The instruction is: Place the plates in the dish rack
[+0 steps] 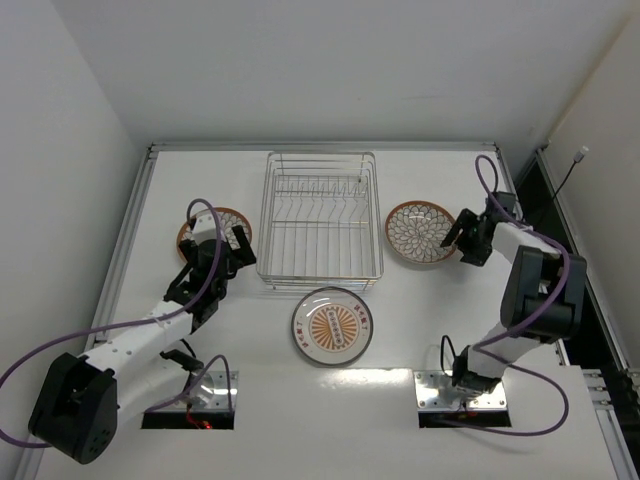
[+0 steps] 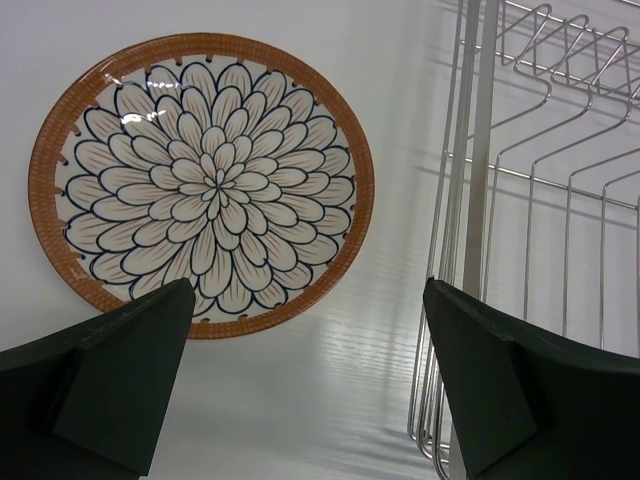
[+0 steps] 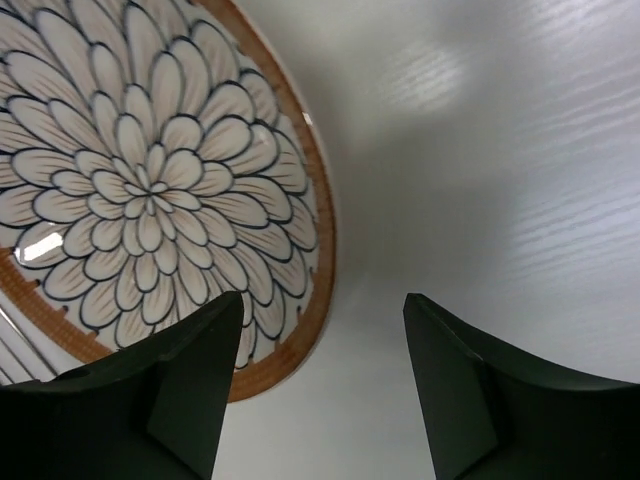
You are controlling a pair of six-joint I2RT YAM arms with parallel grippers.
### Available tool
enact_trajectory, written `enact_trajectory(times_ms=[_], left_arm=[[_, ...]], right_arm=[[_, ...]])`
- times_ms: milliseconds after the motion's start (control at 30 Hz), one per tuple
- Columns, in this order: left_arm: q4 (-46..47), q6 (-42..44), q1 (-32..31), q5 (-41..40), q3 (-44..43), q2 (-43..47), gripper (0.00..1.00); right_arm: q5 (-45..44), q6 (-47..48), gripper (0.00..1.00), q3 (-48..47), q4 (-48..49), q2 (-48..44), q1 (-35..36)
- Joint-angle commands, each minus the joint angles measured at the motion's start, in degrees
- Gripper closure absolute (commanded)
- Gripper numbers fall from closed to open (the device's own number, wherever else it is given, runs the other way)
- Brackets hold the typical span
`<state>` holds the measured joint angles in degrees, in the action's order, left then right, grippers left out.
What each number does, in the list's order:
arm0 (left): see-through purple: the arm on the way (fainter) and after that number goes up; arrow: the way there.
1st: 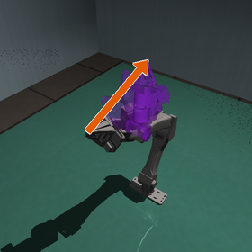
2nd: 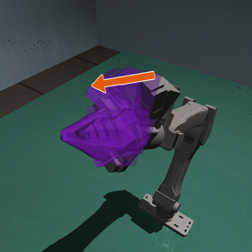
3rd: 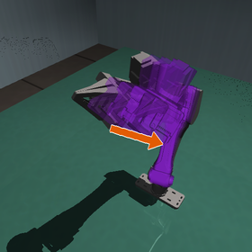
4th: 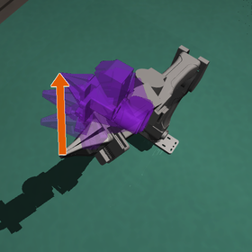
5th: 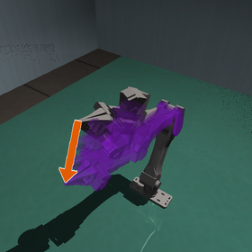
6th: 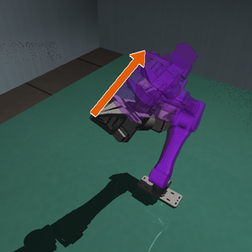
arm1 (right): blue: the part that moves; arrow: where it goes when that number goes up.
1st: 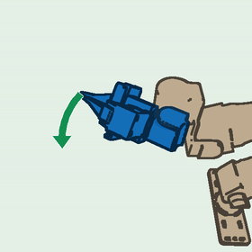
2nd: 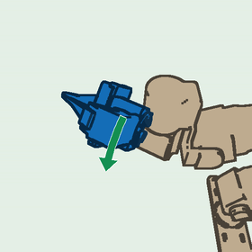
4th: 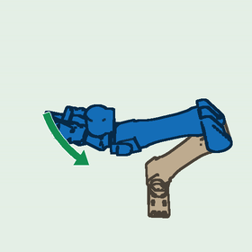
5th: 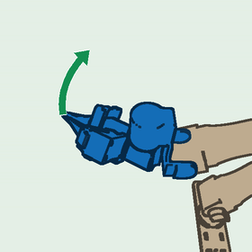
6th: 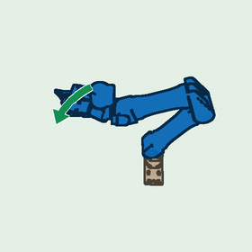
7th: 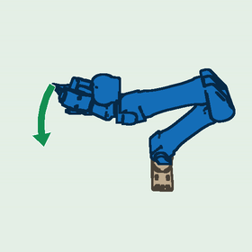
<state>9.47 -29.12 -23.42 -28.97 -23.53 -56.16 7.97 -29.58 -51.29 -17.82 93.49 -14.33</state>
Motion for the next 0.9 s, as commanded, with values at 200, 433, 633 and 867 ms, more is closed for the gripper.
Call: enact_trajectory(times_ms=[200,433,633,867], left_arm=[[2.39,-0.41,0.13,-0.56,-1.52,-0.17,0.01],[2.39,-0.41,0.13,-0.56,-1.52,-1.23,0.01],[2.39,-0.41,0.13,-0.56,-2.05,-1.76,0.01],[1.86,-0.41,0.13,-0.56,-2.05,-1.76,0.01]], right_arm=[[7.23,-2.32,0.61,1.19,5.52,2.92,-3.16],[9.78,-2.84,0.84,-1.00,6.05,6.43,-3.69],[12.59,-3.37,0.70,-3.73,6.05,10.30,-4.22],[15.93,-4.78,0.86,-5.75,7.10,14.78,-4.22]])
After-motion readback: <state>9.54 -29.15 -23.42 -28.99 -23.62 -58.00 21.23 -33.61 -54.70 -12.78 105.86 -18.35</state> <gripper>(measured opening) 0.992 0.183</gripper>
